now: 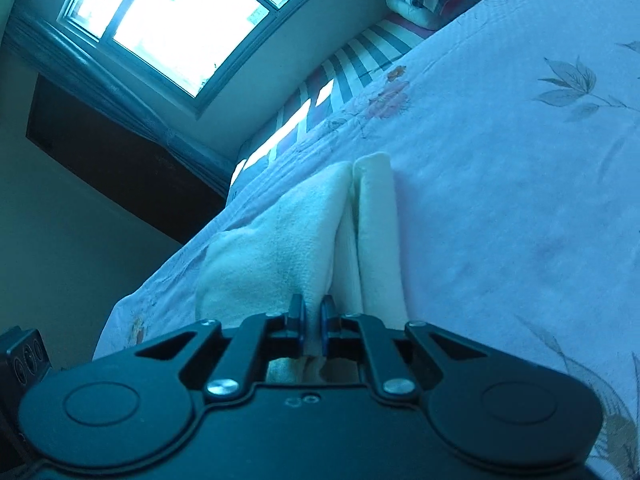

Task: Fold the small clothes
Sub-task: 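Pinch and press the folded strip's edge with the right tool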

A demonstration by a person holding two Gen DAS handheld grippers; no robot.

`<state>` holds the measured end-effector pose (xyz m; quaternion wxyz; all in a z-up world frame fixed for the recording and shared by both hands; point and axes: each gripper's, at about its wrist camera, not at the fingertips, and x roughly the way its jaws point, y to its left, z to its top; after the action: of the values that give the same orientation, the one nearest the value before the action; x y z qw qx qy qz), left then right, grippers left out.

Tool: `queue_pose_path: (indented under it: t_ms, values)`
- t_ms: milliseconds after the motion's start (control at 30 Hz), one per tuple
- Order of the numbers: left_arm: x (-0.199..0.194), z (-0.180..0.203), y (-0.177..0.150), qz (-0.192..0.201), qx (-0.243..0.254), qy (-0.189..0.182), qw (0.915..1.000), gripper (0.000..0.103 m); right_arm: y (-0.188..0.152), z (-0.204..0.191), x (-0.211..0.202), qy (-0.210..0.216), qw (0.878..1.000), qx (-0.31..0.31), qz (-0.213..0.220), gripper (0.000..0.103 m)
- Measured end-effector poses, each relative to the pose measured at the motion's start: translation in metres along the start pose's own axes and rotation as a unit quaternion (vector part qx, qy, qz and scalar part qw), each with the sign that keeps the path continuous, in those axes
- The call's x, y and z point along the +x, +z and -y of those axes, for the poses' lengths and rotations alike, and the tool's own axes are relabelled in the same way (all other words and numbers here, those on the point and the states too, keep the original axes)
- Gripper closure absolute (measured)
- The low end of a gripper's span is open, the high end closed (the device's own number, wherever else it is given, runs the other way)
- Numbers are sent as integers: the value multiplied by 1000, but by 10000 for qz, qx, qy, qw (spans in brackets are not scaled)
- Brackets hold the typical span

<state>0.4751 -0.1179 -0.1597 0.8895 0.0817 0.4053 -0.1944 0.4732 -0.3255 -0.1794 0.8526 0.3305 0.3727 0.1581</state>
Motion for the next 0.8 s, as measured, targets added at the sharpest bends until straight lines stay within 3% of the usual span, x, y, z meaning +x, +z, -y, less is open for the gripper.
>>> queue_pose_path:
  t_ms: [100, 133, 167, 200, 233, 333, 467, 667, 800]
  values:
    - [-20, -3, 2, 236, -229, -136, 9994, 0, 2, -7, -12, 100, 9997, -128, 176, 95]
    - [-27, -5, 1, 325, -307, -144, 9989, 8, 3, -7, -15, 119, 9997, -120, 169, 95]
    - [-31, -4, 1, 315, -277, -28, 9991, 56, 4, -7, -17, 145, 9997, -109, 181, 95]
    - [-32, -3, 0, 259, -199, 274, 9991, 78, 4, -7, -19, 145, 9997, -117, 178, 95]
    - [-31, -6, -1, 200, -210, 380, 9989, 87, 3, -6, -21, 100, 9997, -130, 182, 95]
    - [-26, -18, -6, -65, -506, 72, 9987, 87, 1, 0, -21, 53, 9999, -35, 155, 95]
    - [-20, -20, -5, -116, -580, -67, 9982, 87, -3, 9, -19, 3, 9998, 117, 144, 95]
    - [-17, -10, 3, -125, -573, -53, 9983, 87, 2, 6, -24, 4, 9996, 147, 250, 95]
    - [-11, -6, -3, -19, -278, -6, 9996, 87, 1, 10, -13, -278, 9995, 117, -12, 91]
